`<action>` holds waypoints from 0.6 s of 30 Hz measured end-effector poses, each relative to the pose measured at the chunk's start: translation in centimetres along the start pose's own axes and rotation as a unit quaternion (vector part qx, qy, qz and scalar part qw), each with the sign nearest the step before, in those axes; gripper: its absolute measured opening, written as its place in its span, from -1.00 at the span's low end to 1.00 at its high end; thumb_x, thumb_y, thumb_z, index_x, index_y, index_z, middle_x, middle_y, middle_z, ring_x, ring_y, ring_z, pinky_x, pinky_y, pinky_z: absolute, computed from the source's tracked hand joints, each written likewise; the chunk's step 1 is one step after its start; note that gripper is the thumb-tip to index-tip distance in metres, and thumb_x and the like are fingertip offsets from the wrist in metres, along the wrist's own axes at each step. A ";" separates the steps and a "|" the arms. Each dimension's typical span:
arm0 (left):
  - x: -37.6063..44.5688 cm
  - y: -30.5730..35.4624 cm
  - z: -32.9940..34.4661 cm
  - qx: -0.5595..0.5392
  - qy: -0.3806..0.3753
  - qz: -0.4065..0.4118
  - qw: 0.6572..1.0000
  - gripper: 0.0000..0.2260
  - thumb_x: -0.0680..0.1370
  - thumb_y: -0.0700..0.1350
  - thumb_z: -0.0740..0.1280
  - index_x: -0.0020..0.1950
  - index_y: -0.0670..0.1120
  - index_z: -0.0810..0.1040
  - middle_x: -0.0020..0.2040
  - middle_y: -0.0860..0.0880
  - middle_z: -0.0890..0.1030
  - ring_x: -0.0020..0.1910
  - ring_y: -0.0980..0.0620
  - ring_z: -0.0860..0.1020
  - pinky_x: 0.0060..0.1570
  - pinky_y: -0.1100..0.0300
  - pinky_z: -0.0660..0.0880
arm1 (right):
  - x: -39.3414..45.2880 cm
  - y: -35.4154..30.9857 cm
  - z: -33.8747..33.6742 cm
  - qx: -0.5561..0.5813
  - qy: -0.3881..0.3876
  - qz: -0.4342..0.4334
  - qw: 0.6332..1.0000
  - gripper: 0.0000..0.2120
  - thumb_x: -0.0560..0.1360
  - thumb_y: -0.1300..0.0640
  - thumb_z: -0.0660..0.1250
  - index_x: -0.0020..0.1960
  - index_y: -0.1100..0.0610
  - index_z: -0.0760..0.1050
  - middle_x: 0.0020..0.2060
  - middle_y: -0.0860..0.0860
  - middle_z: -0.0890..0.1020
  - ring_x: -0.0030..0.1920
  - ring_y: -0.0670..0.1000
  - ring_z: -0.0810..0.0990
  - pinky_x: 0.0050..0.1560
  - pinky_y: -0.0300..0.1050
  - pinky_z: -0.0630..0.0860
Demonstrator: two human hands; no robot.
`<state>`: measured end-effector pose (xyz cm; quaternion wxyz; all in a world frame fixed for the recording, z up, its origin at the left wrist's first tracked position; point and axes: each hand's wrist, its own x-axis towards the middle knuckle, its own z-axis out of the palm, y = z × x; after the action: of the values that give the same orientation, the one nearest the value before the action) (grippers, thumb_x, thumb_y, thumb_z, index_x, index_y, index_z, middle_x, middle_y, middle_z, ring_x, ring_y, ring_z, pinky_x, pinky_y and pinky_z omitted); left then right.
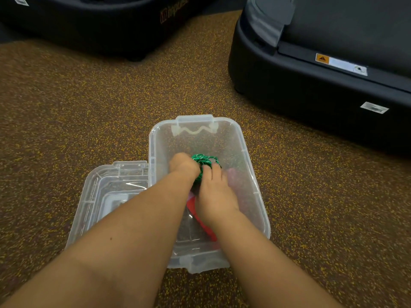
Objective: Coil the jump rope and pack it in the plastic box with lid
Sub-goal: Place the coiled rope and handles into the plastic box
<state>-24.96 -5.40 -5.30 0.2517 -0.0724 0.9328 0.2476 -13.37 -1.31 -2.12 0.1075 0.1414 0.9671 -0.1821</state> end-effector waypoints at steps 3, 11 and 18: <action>-0.5 0.1 -0.4 0.053 -0.016 0.003 0.998 -0.74 0.53 -0.16 0.33 0.19 -0.19 0.59 0.21 -0.14 0.60 0.20 -0.12 0.56 -0.01 0.17 0.46 | 0.7 0.3 0.4 -0.036 -0.089 0.004 0.995 -0.19 0.55 -0.06 0.21 0.54 0.20 -0.22 0.56 0.09 -0.19 0.54 0.17 -0.15 0.48 0.08 0.04; -2.6 1.2 -2.9 0.150 -0.072 0.089 0.982 -0.67 0.62 -0.07 0.20 0.30 -0.21 0.49 0.32 -0.12 0.52 0.30 -0.06 0.48 0.21 0.18 0.41 | 1.4 0.1 0.3 -0.085 -0.178 -0.004 0.980 -0.24 0.57 0.03 0.15 0.53 0.24 -0.26 0.55 0.10 -0.23 0.54 0.13 -0.21 0.50 0.05 -0.14; -4.9 1.7 -4.4 0.147 -0.061 0.131 0.979 -0.70 0.61 -0.24 0.15 0.31 -0.29 0.47 0.21 -0.24 0.54 0.29 -0.19 0.48 0.19 0.07 0.43 | 1.0 -0.2 -0.1 -0.062 -0.173 -0.012 0.983 -0.30 0.57 0.06 0.12 0.54 0.24 -0.19 0.56 0.12 -0.14 0.55 0.15 -0.13 0.52 0.04 -0.11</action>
<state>-23.13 -6.02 1.19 0.2815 0.1037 0.9431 0.1431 -14.36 -1.20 -2.26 0.2793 0.0895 0.9450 -0.1445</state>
